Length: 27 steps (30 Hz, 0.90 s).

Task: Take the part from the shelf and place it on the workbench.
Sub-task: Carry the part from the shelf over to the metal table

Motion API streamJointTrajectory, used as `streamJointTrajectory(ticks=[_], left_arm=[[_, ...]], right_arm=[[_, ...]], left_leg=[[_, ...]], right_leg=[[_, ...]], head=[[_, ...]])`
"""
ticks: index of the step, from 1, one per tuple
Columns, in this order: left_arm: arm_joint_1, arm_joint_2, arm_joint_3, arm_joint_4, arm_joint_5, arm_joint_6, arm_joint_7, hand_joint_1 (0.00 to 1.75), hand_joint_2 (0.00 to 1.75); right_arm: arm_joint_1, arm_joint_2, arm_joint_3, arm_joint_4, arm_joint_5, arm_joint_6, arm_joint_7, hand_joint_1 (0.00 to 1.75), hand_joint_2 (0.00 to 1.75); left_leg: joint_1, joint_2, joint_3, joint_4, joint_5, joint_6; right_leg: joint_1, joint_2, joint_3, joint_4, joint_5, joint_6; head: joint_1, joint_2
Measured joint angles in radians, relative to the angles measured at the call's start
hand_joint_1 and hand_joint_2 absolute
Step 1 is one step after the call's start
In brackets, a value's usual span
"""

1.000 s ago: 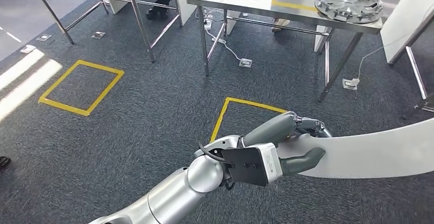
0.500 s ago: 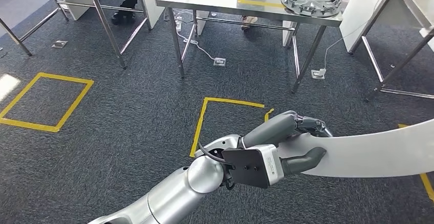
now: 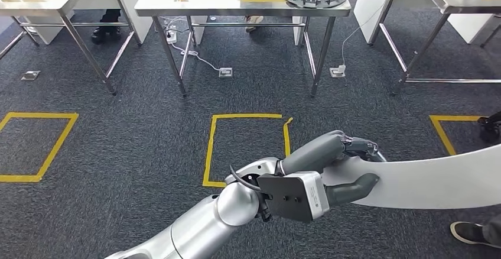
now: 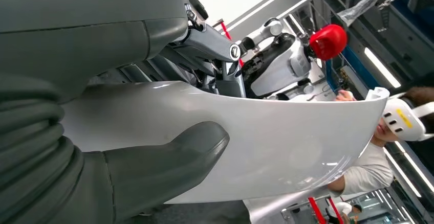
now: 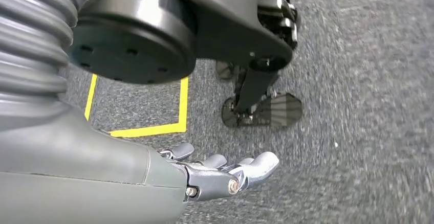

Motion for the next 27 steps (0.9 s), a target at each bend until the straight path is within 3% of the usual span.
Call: streamJointTrajectory(ticks=[2,3,4,5,8,10,13,23,27], left_arm=[[0.004,0.001,0.000,0.000,-0.005,0.002,0.001,1.75,1.75],[0.006,0.001,0.000,0.001,-0.007,0.002,0.002,1.75,1.75],[0.007,0.001,0.000,0.001,-0.008,0.003,0.004,1.75,1.75],[0.007,0.001,0.000,0.001,-0.009,0.003,0.006,1.75,1.75],[0.006,0.001,0.000,0.001,-0.010,0.003,0.012,1.75,1.75],[0.006,0.001,0.000,0.001,-0.008,0.003,0.014,1.75,1.75],[0.005,0.000,0.000,0.001,-0.006,0.003,0.015,1.75,1.75],[0.003,0.000,0.000,0.009,0.006,-0.002,0.021,1.75,1.75],[0.001,-0.001,0.000,0.009,0.015,-0.003,0.021,1.75,1.75]], right_arm=[[-0.002,0.000,-0.004,0.000,-0.006,0.000,0.002,0.00,1.75],[-0.002,0.000,-0.006,0.000,-0.008,0.000,0.004,0.00,1.75],[-0.002,0.000,-0.009,0.000,-0.009,0.000,0.005,0.00,1.75],[-0.002,0.000,-0.011,0.000,-0.010,0.000,0.008,0.00,1.75],[-0.002,0.000,-0.015,0.000,-0.011,0.000,0.014,0.00,1.75],[-0.001,0.000,-0.017,0.000,-0.011,0.000,0.015,0.00,1.75],[-0.001,0.000,-0.021,0.000,-0.010,0.000,0.014,0.00,1.75],[0.000,0.001,-0.022,0.000,-0.010,-0.002,0.013,0.00,1.75],[0.001,0.004,-0.023,0.000,-0.011,-0.002,0.013,0.00,1.75]], left_leg=[[0.002,-0.030,-0.066,0.134,-0.059,-0.005],[0.003,-0.034,-0.090,0.181,-0.070,-0.006],[0.004,-0.035,-0.099,0.191,-0.061,-0.006],[0.005,-0.036,-0.088,0.161,-0.034,-0.005],[0.008,-0.041,-0.003,-0.034,0.060,0.003],[0.008,-0.044,0.020,-0.088,0.074,0.007],[0.005,-0.044,0.019,-0.090,0.077,0.012],[-0.011,-0.045,0.016,-0.085,0.073,0.040],[-0.008,-0.043,0.021,-0.097,0.072,0.059]], right_leg=[[0.000,0.011,0.000,0.001,0.000,-0.004],[0.000,0.017,0.000,0.001,-0.001,-0.005],[0.000,0.022,0.000,0.002,-0.001,-0.005],[0.000,0.028,0.000,0.002,-0.001,-0.004],[0.001,0.043,-0.001,0.008,-0.004,0.005],[0.005,0.047,-0.004,0.013,-0.008,0.009],[0.005,0.046,-0.003,0.010,-0.005,0.005],[-0.008,0.046,0.003,-0.006,0.004,0.046],[-0.011,0.044,-0.004,0.023,0.010,0.058]], head=[[-0.002,0.000],[-0.003,0.000],[-0.003,0.000],[-0.004,0.000],[-0.005,0.000],[-0.005,0.000],[-0.004,0.000],[-0.005,0.000],[-0.004,0.000]])
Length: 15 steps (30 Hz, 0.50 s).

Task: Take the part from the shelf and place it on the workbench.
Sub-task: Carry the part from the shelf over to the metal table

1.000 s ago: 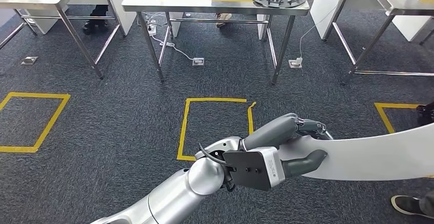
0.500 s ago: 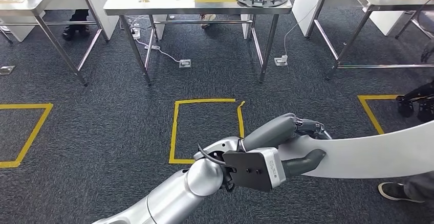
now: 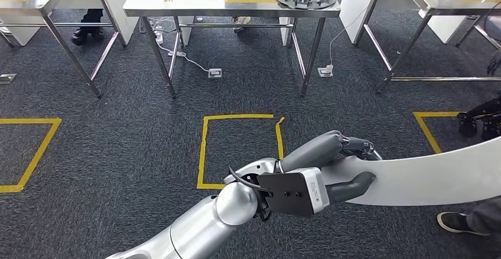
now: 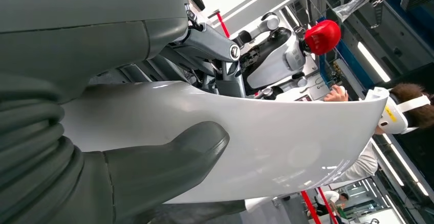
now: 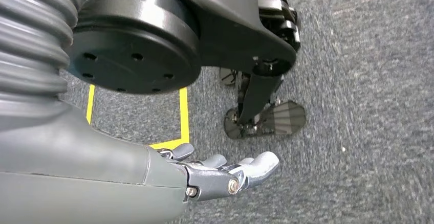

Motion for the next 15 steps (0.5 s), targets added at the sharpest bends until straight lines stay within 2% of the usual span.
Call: streamJointTrajectory(ticks=[2,4,5,6,7,9,10,11,12,13,15], left_arm=[[-0.003,0.000,0.000,-0.001,0.004,0.000,0.000,1.75,1.75],[-0.004,0.000,0.000,0.000,0.008,0.000,0.000,1.75,1.75],[-0.003,0.000,0.000,0.001,0.010,0.000,0.001,1.75,1.75],[-0.002,0.000,-0.001,0.003,0.013,0.000,0.001,1.75,1.75],[-0.002,0.000,-0.001,0.004,0.015,-0.001,0.002,1.75,1.75],[-0.002,0.000,-0.001,0.005,0.018,-0.001,0.002,1.75,1.75],[-0.002,0.000,-0.001,0.006,0.019,-0.001,0.003,1.75,1.75],[-0.002,0.000,-0.001,0.006,0.019,-0.001,0.003,1.75,1.75],[-0.002,0.000,-0.001,0.007,0.020,-0.001,0.003,1.75,1.75],[-0.002,0.000,-0.001,0.007,0.020,-0.001,0.003,1.75,1.75],[-0.003,0.000,-0.001,0.006,0.021,-0.001,0.002,1.75,1.75]], right_arm=[[-0.001,0.000,0.000,0.000,0.000,0.000,0.000,0.00,1.75],[0.000,0.000,0.000,0.000,0.000,0.001,0.000,0.00,1.75],[0.001,0.000,0.000,0.000,0.000,0.002,0.000,0.00,1.75],[0.003,0.000,0.000,0.000,0.000,0.002,0.000,0.00,1.75],[0.004,0.000,0.000,0.000,0.000,0.002,0.000,0.00,1.75],[0.005,0.000,0.000,0.000,0.000,0.002,0.000,0.00,1.75],[0.005,0.001,0.000,0.000,0.000,0.002,0.001,0.00,1.75],[0.004,0.002,0.000,0.000,0.000,0.002,0.001,0.00,1.75],[0.004,0.003,0.000,0.000,0.000,0.002,0.002,0.00,1.75],[0.005,0.004,-0.001,0.000,0.000,0.002,0.002,0.00,1.75],[0.006,0.004,-0.001,0.000,0.000,0.002,0.004,0.00,1.75]], left_leg=[[0.004,0.003,0.010,-0.003,-0.001,0.006],[0.004,0.006,0.012,-0.003,-0.002,0.006],[0.004,0.008,0.012,-0.003,-0.004,0.005],[0.004,0.008,0.013,-0.002,-0.006,0.002],[0.005,0.008,0.016,-0.002,-0.008,-0.001],[0.008,0.009,0.025,-0.001,-0.018,-0.013],[0.008,0.009,0.029,0.000,-0.023,-0.019],[0.008,0.010,0.033,0.000,-0.028,-0.027],[0.008,0.011,0.037,0.001,-0.031,-0.035],[0.008,0.011,0.042,0.003,-0.033,-0.042],[0.012,0.010,0.047,0.021,-0.034,-0.055]], right_leg=[[0.000,-0.005,-0.036,0.067,-0.039,0.001],[0.001,-0.008,-0.103,0.190,-0.100,0.004],[0.001,-0.008,-0.133,0.240,-0.118,0.006],[0.000,-0.009,-0.150,0.262,-0.119,0.007],[-0.002,-0.010,-0.147,0.246,-0.101,0.007],[-0.007,-0.016,-0.092,0.118,-0.030,0.006],[-0.006,-0.019,-0.063,0.054,-0.013,0.003],[-0.003,-0.023,-0.042,0.010,-0.005,-0.003],[0.000,-0.025,-0.033,-0.007,-0.008,-0.012],[0.004,-0.025,-0.030,-0.007,-0.016,-0.024],[0.005,-0.020,-0.014,-0.008,-0.012,-0.042]], head=[[0.003,0.000],[0.006,0.000],[0.007,0.000],[0.007,0.000],[0.007,0.000],[0.008,0.000],[0.008,0.000],[0.009,0.000],[0.009,0.000],[0.009,0.000],[0.008,0.000]])
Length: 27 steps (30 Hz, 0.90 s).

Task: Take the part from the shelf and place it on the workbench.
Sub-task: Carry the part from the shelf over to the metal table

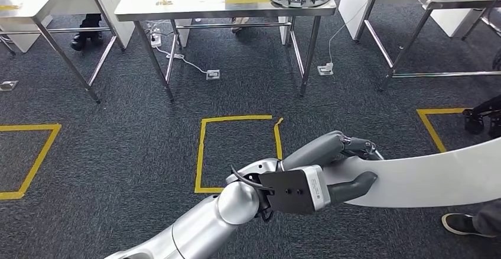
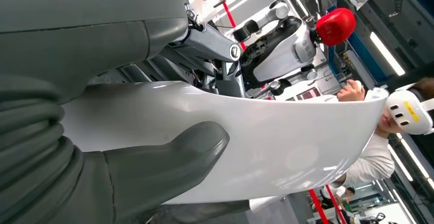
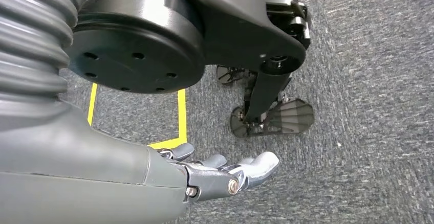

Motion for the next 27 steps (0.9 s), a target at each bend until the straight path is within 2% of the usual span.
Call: streamJointTrajectory(ticks=[1,2,5,6,7,8,10,12,15,17,20,21,22,23,24,25,27], left_arm=[[-0.001,0.000,0.000,-0.001,0.001,0.000,-0.001,1.75,1.75],[-0.002,0.000,0.000,-0.002,0.001,0.000,-0.001,1.75,1.75],[0.001,0.001,0.000,-0.002,0.002,0.001,-0.002,1.75,1.75],[0.003,0.001,0.000,-0.001,0.002,0.001,-0.002,1.75,1.75],[0.004,0.001,0.000,0.000,0.003,0.001,-0.002,1.75,1.75],[0.004,0.001,0.000,0.000,0.003,0.001,-0.002,1.75,1.75],[0.004,0.001,0.000,0.000,0.003,0.001,-0.002,1.75,1.75],[0.004,0.001,0.000,0.000,0.004,0.002,-0.002,1.75,1.75],[0.003,0.000,0.000,-0.001,0.006,0.002,-0.002,1.75,1.75],[0.001,0.000,0.000,-0.004,0.009,0.002,-0.002,1.75,1.75],[0.001,0.000,0.000,-0.007,0.011,0.002,-0.002,1.75,1.75],[0.002,0.000,0.000,-0.006,0.011,0.002,-0.002,1.75,1.75],[0.003,0.000,0.000,-0.006,0.011,0.002,-0.002,1.75,1.75],[0.004,0.000,0.000,-0.005,0.011,0.002,-0.002,1.75,1.75],[0.004,0.000,0.000,-0.005,0.011,0.002,-0.002,1.75,1.75],[0.004,0.000,0.000,-0.005,0.011,0.002,-0.002,1.75,1.75],[0.003,0.000,0.000,-0.005,0.013,0.002,0.000,1.75,1.75]], right_arm=[[0.000,0.000,0.000,0.000,0.000,0.000,0.000,0.00,1.75],[-0.001,0.000,0.000,0.000,0.001,0.000,0.002,0.00,1.75],[-0.002,0.000,0.000,0.000,0.002,-0.001,0.007,0.00,1.75],[-0.001,0.000,0.000,0.000,0.002,-0.001,0.010,0.00,1.75],[0.000,0.000,0.000,0.000,0.003,-0.001,0.012,0.00,1.75],[0.000,0.000,0.000,0.000,0.003,-0.001,0.014,0.00,1.75],[0.000,0.002,0.000,0.000,0.003,-0.001,0.014,0.00,1.75],[-0.001,0.005,0.000,0.000,0.003,-0.001,0.014,0.00,1.75],[0.000,0.006,0.000,0.000,0.003,-0.002,0.016,0.00,1.75],[-0.003,0.006,0.000,0.000,0.003,-0.001,0.016,0.00,1.75],[-0.005,0.006,0.000,0.000,0.003,0.000,0.016,0.00,1.75],[-0.003,0.006,0.000,0.000,0.003,0.000,0.016,0.00,1.75],[-0.002,0.006,0.000,0.000,0.003,0.000,0.016,0.00,1.75],[-0.001,0.005,0.000,0.000,0.003,0.000,0.016,0.00,1.75],[0.000,0.005,0.000,0.000,0.003,-0.001,0.016,0.00,1.75],[0.000,0.005,0.000,0.000,0.003,-0.001,0.017,0.00,1.75],[-0.001,0.005,0.000,0.000,0.002,-0.001,0.017,0.00,1.75]], left_leg=[[0.002,-0.001,-0.011,0.027,-0.002,-0.005],[0.003,-0.001,-0.035,0.072,-0.011,-0.008],[0.004,-0.003,-0.151,0.242,-0.078,-0.014],[0.004,-0.003,-0.178,0.265,-0.090,-0.013],[0.003,-0.003,-0.189,0.257,-0.082,-0.009],[0.000,-0.003,-0.183,0.215,-0.050,-0.003],[-0.011,-0.005,-0.148,0.082,0.045,0.016],[-0.021,-0.009,-0.124,-0.002,0.092,0.029],[-0.018,-0.011,-0.102,-0.022,0.094,0.040],[-0.013,-0.011,-0.083,-0.031,0.091,0.048],[-0.011,-0.010,-0.069,-0.033,0.076,0.054],[-0.011,-0.011,-0.064,-0.032,0.070,0.053],[-0.011,-0.011,-0.058,-0.031,0.062,0.052],[-0.010,-0.012,-0.049,-0.028,0.053,0.050],[-0.009,-0.013,-0.040,-0.026,0.044,0.047],[-0.009,-0.012,-0.031,-0.024,0.035,0.042],[-0.010,-0.011,-0.021,-0.021,0.020,0.029]], right_leg=[[0.000,0.002,0.010,-0.001,-0.005,-0.008],[0.000,0.004,0.020,-0.002,-0.009,-0.014],[0.004,0.007,0.042,-0.003,-0.029,-0.026],[0.006,0.009,0.050,-0.003,-0.037,-0.027],[0.008,0.012,0.059,-0.003,-0.044,-0.028],[0.009,0.014,0.070,-0.003,-0.052,-0.028],[0.012,0.018,0.089,-0.003,-0.068,-0.026],[0.013,0.022,0.099,-0.005,-0.081,-0.017],[0.014,0.021,0.109,0.004,-0.086,0.000],[0.013,0.018,0.089,0.053,-0.098,0.007],[0.009,0.014,-0.020,0.207,-0.152,0.019],[0.007,0.014,-0.051,0.237,-0.162,0.024],[0.005,0.013,-0.067,0.235,-0.152,0.028],[0.002,0.012,-0.066,0.200,-0.120,0.032],[-0.001,0.009,-0.051,0.139,-0.072,0.035],[-0.002,0.006,-0.035,0.082,-0.032,0.034],[0.003,-0.001,-0.014,0.013,-0.006,0.022]], head=[[-0.001,0.000],[-0.002,0.000],[-0.006,0.000],[-0.006,0.000],[-0.007,0.000],[-0.007,0.000],[-0.007,0.000],[-0.008,0.000],[-0.009,0.000],[-0.005,0.000],[0.000,0.000],[0.001,0.000],[0.002,0.000],[0.003,0.000],[0.003,0.000],[0.004,0.000],[0.005,0.000]])
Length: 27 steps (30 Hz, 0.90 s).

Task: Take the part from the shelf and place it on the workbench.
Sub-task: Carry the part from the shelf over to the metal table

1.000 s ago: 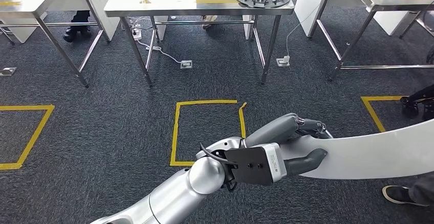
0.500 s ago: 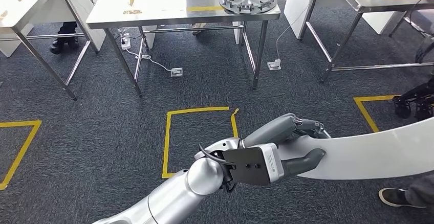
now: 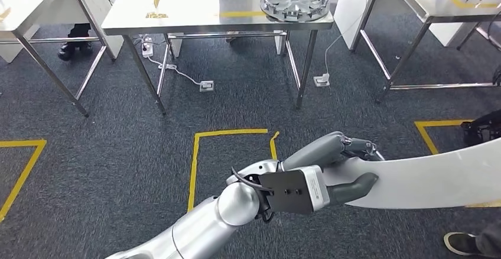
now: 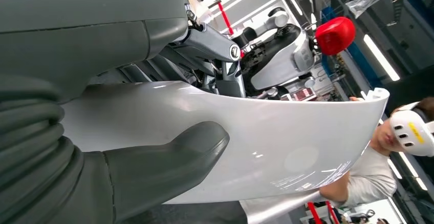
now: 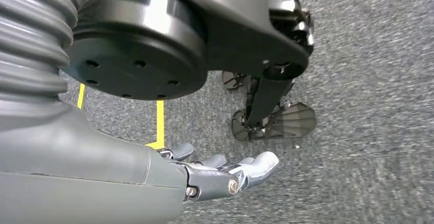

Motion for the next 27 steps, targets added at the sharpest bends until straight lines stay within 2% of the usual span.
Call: streamJointTrajectory(ticks=[2,3,5,6,8,9,10,11,12,13,14,15,16,19,20,21,22,24,25,26,27], left_arm=[[0.000,0.000,0.000,-0.001,0.003,0.001,0.001,1.75,1.75],[-0.001,0.000,0.000,-0.002,0.004,0.001,0.002,1.75,1.75],[-0.003,0.000,0.000,-0.004,0.006,0.002,0.001,1.75,1.75],[-0.005,0.000,0.000,-0.004,0.007,0.003,0.001,1.75,1.75],[-0.005,0.001,0.000,-0.004,0.009,0.004,0.003,1.75,1.75],[-0.003,0.001,0.000,-0.003,0.010,0.004,0.004,1.75,1.75],[-0.002,0.001,0.000,-0.002,0.010,0.004,0.004,1.75,1.75],[-0.001,0.001,0.001,-0.001,0.011,0.004,0.005,1.75,1.75],[-0.001,0.001,0.001,-0.001,0.012,0.004,0.005,1.75,1.75],[-0.001,0.001,0.002,-0.001,0.012,0.004,0.005,1.75,1.75],[-0.001,0.001,0.003,-0.001,0.012,0.005,0.005,1.75,1.75],[-0.001,0.001,0.003,-0.001,0.012,0.006,0.006,1.75,1.75],[-0.001,0.001,0.004,0.000,0.012,0.007,0.007,1.75,1.75],[-0.002,0.000,0.006,-0.002,0.010,0.009,0.008,1.75,1.75],[-0.003,0.000,0.006,-0.002,0.009,0.009,0.008,1.75,1.75],[-0.003,0.000,0.006,-0.003,0.008,0.009,0.008,1.75,1.75],[-0.003,0.000,0.006,-0.002,0.006,0.009,0.009,1.75,1.75],[0.000,0.000,0.006,0.000,0.002,0.009,0.009,1.75,1.75],[0.001,0.000,0.006,0.002,0.000,0.009,0.009,1.75,1.75],[0.001,0.000,0.006,0.003,0.000,0.009,0.009,1.75,1.75],[0.001,0.000,0.006,0.004,0.000,0.009,0.009,1.75,1.75]], right_arm=[[0.001,0.000,0.000,0.000,-0.001,0.000,0.001,0.00,1.75],[0.002,0.000,0.000,0.000,-0.002,0.000,0.001,0.00,1.75],[0.002,0.000,0.000,0.000,-0.002,-0.001,0.002,0.00,1.75],[0.001,0.000,0.000,0.000,-0.001,-0.001,0.002,0.00,1.75],[0.000,0.000,0.000,0.000,0.000,-0.001,0.003,0.00,1.75],[0.000,0.000,0.000,0.000,0.000,-0.001,0.004,0.00,1.75],[0.001,0.000,0.000,0.000,0.001,-0.001,0.004,0.00,1.75],[0.002,0.000,0.000,0.000,0.003,-0.001,0.005,0.00,1.75],[0.002,0.001,0.000,0.000,0.005,-0.001,0.005,0.00,1.75],[0.002,0.001,0.000,0.000,0.007,-0.001,0.005,0.00,1.75],[0.002,0.002,0.000,0.000,0.008,-0.001,0.005,0.00,1.75],[0.001,0.003,0.000,0.000,0.010,-0.001,0.006,0.00,1.75],[0.000,0.003,0.000,0.000,0.011,-0.001,0.006,0.00,1.75],[-0.002,0.004,0.000,0.000,0.015,-0.001,0.006,0.00,1.75],[-0.003,0.004,0.000,0.000,0.015,-0.001,0.006,0.00,1.75],[-0.004,0.004,0.000,0.000,0.016,-0.001,0.006,0.00,1.75],[-0.004,0.004,0.000,0.000,0.016,0.000,0.006,0.00,1.75],[-0.003,0.004,0.000,0.000,0.016,0.000,0.006,0.00,1.75],[-0.002,0.004,0.000,0.000,0.016,0.000,0.006,0.00,1.75],[0.000,0.004,0.000,0.000,0.016,0.000,0.006,0.00,1.75],[0.000,0.004,0.000,0.000,0.016,0.000,0.006,0.00,1.75]], left_leg=[[-0.001,0.001,0.007,0.008,-0.007,-0.014],[0.000,0.001,0.010,0.014,-0.010,-0.021],[0.002,0.001,-0.003,0.056,-0.022,-0.031],[0.004,0.001,-0.029,0.102,-0.037,-0.034],[0.006,0.001,-0.107,0.222,-0.081,-0.038],[0.006,0.001,-0.143,0.267,-0.097,-0.038],[0.006,0.001,-0.167,0.283,-0.097,-0.038],[0.006,0.001,-0.173,0.265,-0.078,-0.035],[0.005,0.001,-0.164,0.216,-0.040,-0.031],[0.004,0.001,-0.147,0.147,0.013,-0.025],[0.001,0.001,-0.131,0.086,0.052,-0.020],[-0.001,0.000,-0.119,0.040,0.076,-0.015],[-0.003,0.000,-0.112,0.015,0.088,-0.011],[0.000,-0.003,-0.087,-0.002,0.082,0.005],[0.001,-0.003,-0.075,-0.005,0.079,0.010],[0.003,-0.004,-0.064,-0.008,0.073,0.015],[0.003,-0.003,-0.056,-0.009,0.065,0.018],[0.002,-0.004,-0.038,-0.010,0.046,0.022],[0.002,-0.005,-0.026,-0.010,0.036,0.022],[0.002,-0.006,-0.012,-0.010,0.025,0.021],[0.002,-0.007,0.004,-0.009,0.012,0.019]], right_leg=[[0.005,-0.002,0.007,-0.007,-0.009,-0.021],[0.005,-0.001,0.016,-0.008,-0.003,-0.029],[0.003,0.001,0.034,-0.011,-0.008,-0.043],[0.002,0.002,0.041,-0.012,-0.012,-0.048],[0.003,0.003,0.054,-0.012,-0.025,-0.053],[0.003,0.004,0.062,-0.012,-0.033,-0.053],[0.003,0.005,0.072,-0.012,-0.042,-0.053],[0.003,0.006,0.083,-0.012,-0.051,-0.052],[0.003,0.007,0.096,-0.012,-0.060,-0.051],[0.003,0.008,0.106,-0.013,-0.070,-0.048],[0.004,0.010,0.116,-0.013,-0.079,-0.045],[0.005,0.011,0.123,-0.015,-0.088,-0.039],[0.006,0.011,0.130,-0.015,-0.093,-0.033],[0.007,0.011,0.139,0.003,-0.088,-0.016],[0.007,0.010,0.123,0.032,-0.086,-0.013],[0.006,0.009,0.094,0.079,-0.092,-0.010],[0.005,0.009,0.053,0.138,-0.106,-0.008],[0.006,0.008,-0.032,0.237,-0.155,-0.004],[0.005,0.008,-0.059,0.251,-0.170,-0.002],[0.005,0.008,-0.071,0.234,-0.164,0.000],[0.004,0.008,-0.069,0.190,-0.135,0.001]], head=[[0.000,0.000],[0.000,0.000],[-0.003,0.000],[-0.004,0.000],[-0.007,0.000],[-0.008,0.000],[-0.008,0.000],[-0.008,0.000],[-0.008,0.000],[-0.009,0.000],[-0.009,0.000],[-0.010,0.000],[-0.011,0.000],[-0.010,0.000],[-0.009,0.000],[-0.008,0.000],[-0.006,0.000],[-0.005,0.000],[-0.004,0.000],[-0.004,0.000],[-0.003,0.000]])
